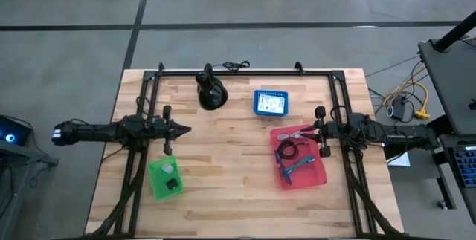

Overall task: Pick and place items into bin
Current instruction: Return to Home position

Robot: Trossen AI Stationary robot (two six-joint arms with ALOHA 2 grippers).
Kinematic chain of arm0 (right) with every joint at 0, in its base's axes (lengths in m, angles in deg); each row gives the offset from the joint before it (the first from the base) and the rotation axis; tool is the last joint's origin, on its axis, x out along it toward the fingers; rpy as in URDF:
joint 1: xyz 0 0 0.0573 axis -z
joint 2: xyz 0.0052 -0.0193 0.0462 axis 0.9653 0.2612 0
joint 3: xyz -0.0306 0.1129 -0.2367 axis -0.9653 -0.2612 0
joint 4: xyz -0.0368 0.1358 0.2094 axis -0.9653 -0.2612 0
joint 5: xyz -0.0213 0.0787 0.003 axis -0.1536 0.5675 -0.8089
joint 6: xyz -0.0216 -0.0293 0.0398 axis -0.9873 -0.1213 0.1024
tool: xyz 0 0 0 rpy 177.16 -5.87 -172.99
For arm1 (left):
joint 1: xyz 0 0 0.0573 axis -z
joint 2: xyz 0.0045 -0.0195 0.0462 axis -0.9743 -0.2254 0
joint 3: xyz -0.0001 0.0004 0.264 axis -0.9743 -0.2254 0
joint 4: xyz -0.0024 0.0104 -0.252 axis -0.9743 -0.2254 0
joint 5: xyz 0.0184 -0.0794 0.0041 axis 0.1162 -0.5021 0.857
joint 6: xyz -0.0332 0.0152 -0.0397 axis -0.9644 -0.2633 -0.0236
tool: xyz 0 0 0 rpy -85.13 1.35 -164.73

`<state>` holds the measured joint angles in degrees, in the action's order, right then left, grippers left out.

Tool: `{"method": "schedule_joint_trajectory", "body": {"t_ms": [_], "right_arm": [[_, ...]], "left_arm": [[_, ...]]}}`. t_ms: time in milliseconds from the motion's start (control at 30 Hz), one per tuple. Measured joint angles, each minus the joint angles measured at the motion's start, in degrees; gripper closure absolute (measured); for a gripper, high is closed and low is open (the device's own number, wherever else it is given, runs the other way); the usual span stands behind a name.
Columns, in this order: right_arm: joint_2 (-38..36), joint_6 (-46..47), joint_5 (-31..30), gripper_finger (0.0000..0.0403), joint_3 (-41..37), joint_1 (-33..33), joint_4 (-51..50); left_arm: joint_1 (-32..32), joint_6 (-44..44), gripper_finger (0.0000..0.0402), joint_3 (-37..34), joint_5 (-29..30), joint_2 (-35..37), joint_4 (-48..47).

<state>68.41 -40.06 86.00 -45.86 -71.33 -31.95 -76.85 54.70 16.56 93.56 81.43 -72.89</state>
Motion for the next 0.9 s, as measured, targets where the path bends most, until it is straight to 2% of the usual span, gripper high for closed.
{"method": "schedule_joint_trajectory", "body": {"t_ms": [900], "right_arm": [[0.0,-0.4,0.0,0.0355,0.0,0.0,0.0]], "left_arm": [[0.0,-0.2,0.0402,0.0,-0.1,-5.3,0.8]]}}
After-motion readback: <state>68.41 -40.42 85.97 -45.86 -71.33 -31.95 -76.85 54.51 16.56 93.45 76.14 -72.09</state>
